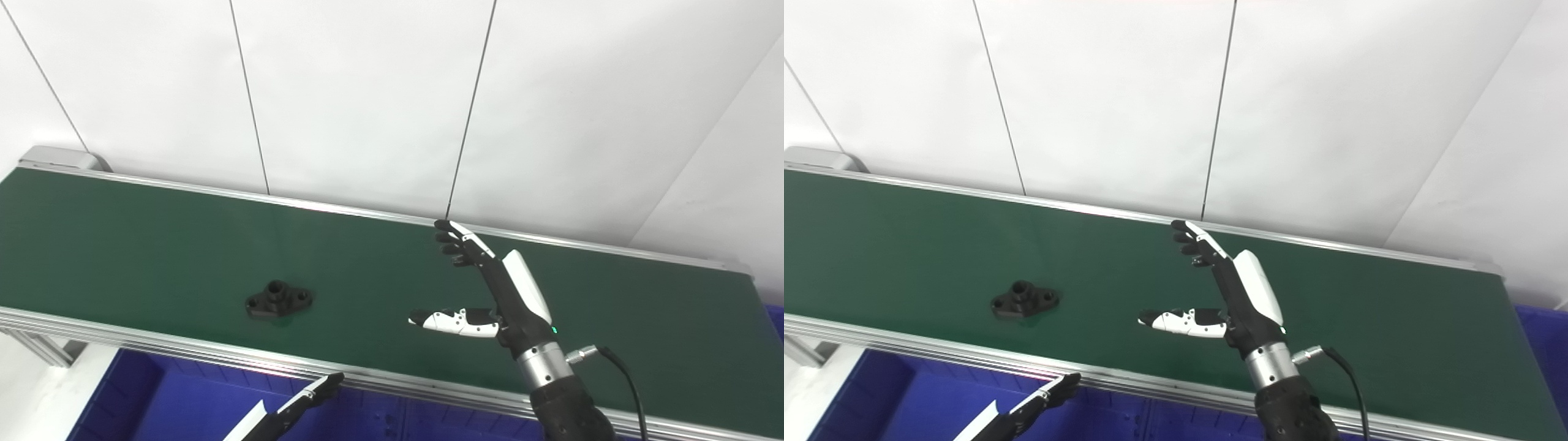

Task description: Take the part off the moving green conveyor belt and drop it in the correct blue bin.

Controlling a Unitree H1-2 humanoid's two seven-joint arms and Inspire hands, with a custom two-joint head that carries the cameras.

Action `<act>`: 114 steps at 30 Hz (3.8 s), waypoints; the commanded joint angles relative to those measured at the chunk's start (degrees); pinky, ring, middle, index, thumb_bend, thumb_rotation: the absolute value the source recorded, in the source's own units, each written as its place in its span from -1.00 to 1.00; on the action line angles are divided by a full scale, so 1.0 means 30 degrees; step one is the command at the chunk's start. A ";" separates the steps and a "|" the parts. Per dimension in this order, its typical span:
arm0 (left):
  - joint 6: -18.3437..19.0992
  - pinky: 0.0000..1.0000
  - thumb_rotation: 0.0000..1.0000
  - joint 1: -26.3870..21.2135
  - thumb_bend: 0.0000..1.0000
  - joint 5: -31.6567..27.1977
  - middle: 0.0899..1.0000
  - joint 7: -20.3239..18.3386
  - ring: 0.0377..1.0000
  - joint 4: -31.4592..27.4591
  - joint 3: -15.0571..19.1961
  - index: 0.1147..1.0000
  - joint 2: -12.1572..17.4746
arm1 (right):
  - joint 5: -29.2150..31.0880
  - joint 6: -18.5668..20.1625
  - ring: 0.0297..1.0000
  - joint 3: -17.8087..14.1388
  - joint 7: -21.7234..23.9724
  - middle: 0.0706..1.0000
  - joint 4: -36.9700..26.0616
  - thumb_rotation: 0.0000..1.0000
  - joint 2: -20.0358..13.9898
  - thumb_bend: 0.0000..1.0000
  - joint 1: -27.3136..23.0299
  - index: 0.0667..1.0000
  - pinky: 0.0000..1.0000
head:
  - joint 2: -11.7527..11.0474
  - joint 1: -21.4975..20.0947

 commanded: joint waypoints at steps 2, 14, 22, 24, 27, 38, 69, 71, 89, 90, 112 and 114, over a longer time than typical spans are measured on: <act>-0.0734 0.77 0.10 -0.0474 0.66 -0.0528 0.84 -0.0319 0.80 -0.0079 -0.0020 0.86 0.0338 | -0.0267 0.0080 0.57 0.0240 -0.0053 0.63 0.0178 -0.28 0.0093 0.69 -0.1054 0.75 0.46 | -0.0011 0.0053; -0.0733 0.68 0.11 -0.0511 0.71 -0.0355 0.78 -0.0653 0.75 -0.0289 -0.0291 0.79 0.0562 | -0.1637 -0.0068 0.56 0.1792 0.0545 0.63 0.2493 -0.34 -0.0439 0.72 -0.2755 0.74 0.45 | 0.0154 0.0846; -0.0734 0.66 0.09 -0.0391 0.74 -0.0625 0.77 -0.0786 0.75 -0.0464 -0.0294 0.78 0.0452 | -0.3193 -0.0260 0.62 0.3386 0.0670 0.69 0.3576 -0.31 -0.0714 0.70 -0.3514 0.77 0.52 | 0.0239 0.1056; -0.0735 0.66 0.09 -0.0357 0.74 -0.0688 0.78 -0.0811 0.75 -0.0498 -0.0296 0.78 0.0419 | -0.3469 -0.0091 0.63 0.3635 0.0767 0.69 0.3685 -0.32 -0.0673 0.70 -0.3625 0.78 0.52 | 0.0235 0.1097; -0.0733 0.66 0.10 -0.0296 0.75 -0.0719 0.77 -0.0788 0.75 -0.0536 -0.0276 0.78 0.0337 | -0.3915 -0.0206 0.63 0.4013 0.0732 0.70 0.4130 -0.33 -0.0624 0.70 -0.3855 0.78 0.53 | 0.0214 0.1261; -0.0722 0.67 0.11 0.0661 0.74 -0.0633 0.82 -0.0496 0.77 -0.1718 -0.0163 0.82 0.0170 | -0.4458 -0.0625 0.62 0.4892 0.0532 0.68 0.6387 -0.35 -0.0487 0.68 -0.4688 0.78 0.58 | 0.0297 0.1543; -0.0721 0.64 0.05 0.1073 0.73 -0.0855 0.81 -0.0700 0.76 -0.2333 -0.0106 0.81 -0.0377 | -0.4968 -0.2161 0.43 0.6585 -0.0647 0.48 0.8890 -0.75 -0.1770 0.47 -0.4503 0.60 0.36 | 0.1202 0.1872; -0.0720 0.63 0.06 0.1082 0.74 -0.0793 0.81 -0.0666 0.75 -0.2382 -0.0079 0.81 -0.0424 | -0.4968 -0.2284 0.38 0.6661 -0.0822 0.43 0.8864 -0.79 -0.1847 0.43 -0.4305 0.55 0.31 | 0.1266 0.1884; -0.0720 0.63 0.02 0.1048 0.73 -0.1154 0.81 -0.0920 0.75 -0.2648 0.0181 0.80 -0.0755 | -0.5104 -0.1847 -0.26 0.7067 0.0224 -0.11 0.7989 -1.00 -0.2654 0.05 -0.3823 -0.09 -0.36 | 0.1655 0.1391; -0.0723 0.65 0.02 0.1050 0.72 -0.1200 0.81 -0.0945 0.76 -0.2674 0.0194 0.81 -0.0755 | -0.5045 -0.1942 -0.26 0.7072 0.0154 -0.11 0.8047 -1.00 -0.2655 0.05 -0.3756 -0.09 -0.36 | 0.1670 0.1363; -0.0729 0.66 -0.01 0.1022 0.70 -0.1255 0.80 -0.0944 0.75 -0.2604 0.0362 0.80 -0.0815 | -0.5543 -0.1554 -0.22 0.6131 -0.0673 -0.05 0.4246 -1.00 -0.3033 0.03 -0.2152 -0.09 -0.48 | 0.1527 0.1522; -0.0727 0.67 -0.02 0.1021 0.69 -0.1455 0.81 -0.1048 0.76 -0.2584 0.0372 0.81 -0.0785 | -0.5517 -0.1620 -0.22 0.5596 -0.0681 -0.06 0.3019 -1.00 -0.3086 0.03 -0.1778 -0.09 -0.51 | 0.1536 0.1495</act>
